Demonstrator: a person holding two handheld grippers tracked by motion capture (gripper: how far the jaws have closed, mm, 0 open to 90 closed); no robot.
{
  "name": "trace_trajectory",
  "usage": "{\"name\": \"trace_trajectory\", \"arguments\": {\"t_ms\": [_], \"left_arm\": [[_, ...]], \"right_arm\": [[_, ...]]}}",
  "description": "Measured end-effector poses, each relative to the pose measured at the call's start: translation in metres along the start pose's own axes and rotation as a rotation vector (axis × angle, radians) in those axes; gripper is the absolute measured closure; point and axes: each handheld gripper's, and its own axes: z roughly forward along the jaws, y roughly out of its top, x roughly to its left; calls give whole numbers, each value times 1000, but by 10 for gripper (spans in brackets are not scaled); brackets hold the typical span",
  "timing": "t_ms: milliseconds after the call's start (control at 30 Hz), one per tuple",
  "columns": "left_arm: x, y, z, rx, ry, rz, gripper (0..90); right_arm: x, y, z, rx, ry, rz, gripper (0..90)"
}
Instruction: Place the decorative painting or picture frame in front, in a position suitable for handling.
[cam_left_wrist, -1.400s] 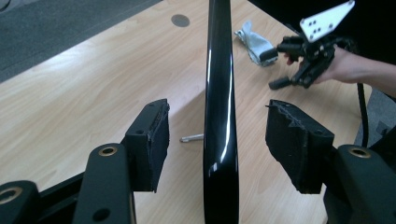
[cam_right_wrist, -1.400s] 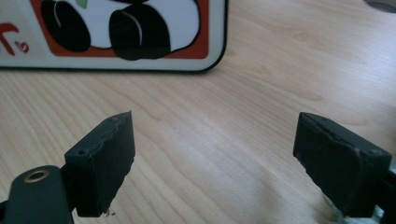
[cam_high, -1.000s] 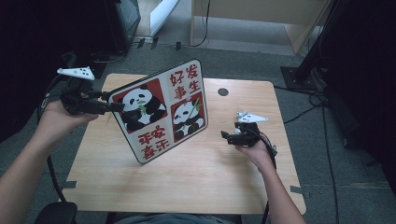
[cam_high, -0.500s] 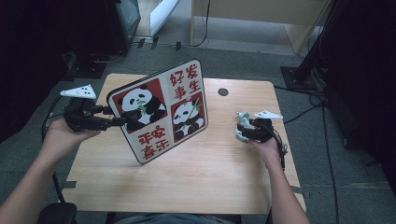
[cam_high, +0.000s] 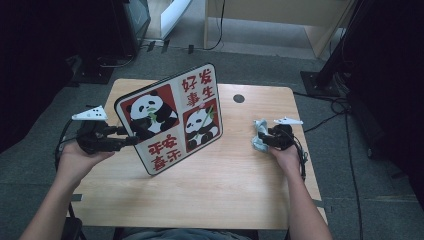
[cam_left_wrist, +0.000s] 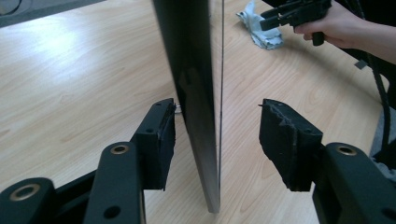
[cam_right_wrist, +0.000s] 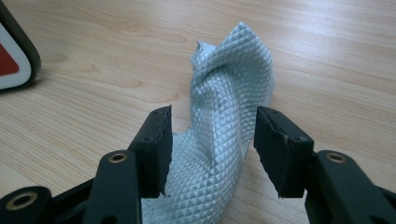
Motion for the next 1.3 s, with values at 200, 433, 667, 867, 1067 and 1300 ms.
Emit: {"name": "trace_trajectory", "arguments": {"t_ms": [200, 433, 667, 867, 1067, 1300], "left_arm": [[4, -10, 8, -34, -39, -38, 518], [7, -18, 16, -39, -59, -52, 590], [12, -21, 24, -34, -74, -67, 629], [11, -22, 26, -37, -77, -62, 671], [12, -20, 27, -41, -77, -61, 724], [13, -19, 29, -60, -77, -61, 764]], "right_arm": [[0, -2, 3, 33, 0, -16, 502], [-1, -1, 8, 46, 11, -26, 567], [-7, 1, 15, 61, 19, 4, 633], [-5, 4, 16, 69, 25, -20, 762], [-4, 9, 15, 111, 42, 4, 793], [6, 15, 3, 105, 67, -24, 795]]}}
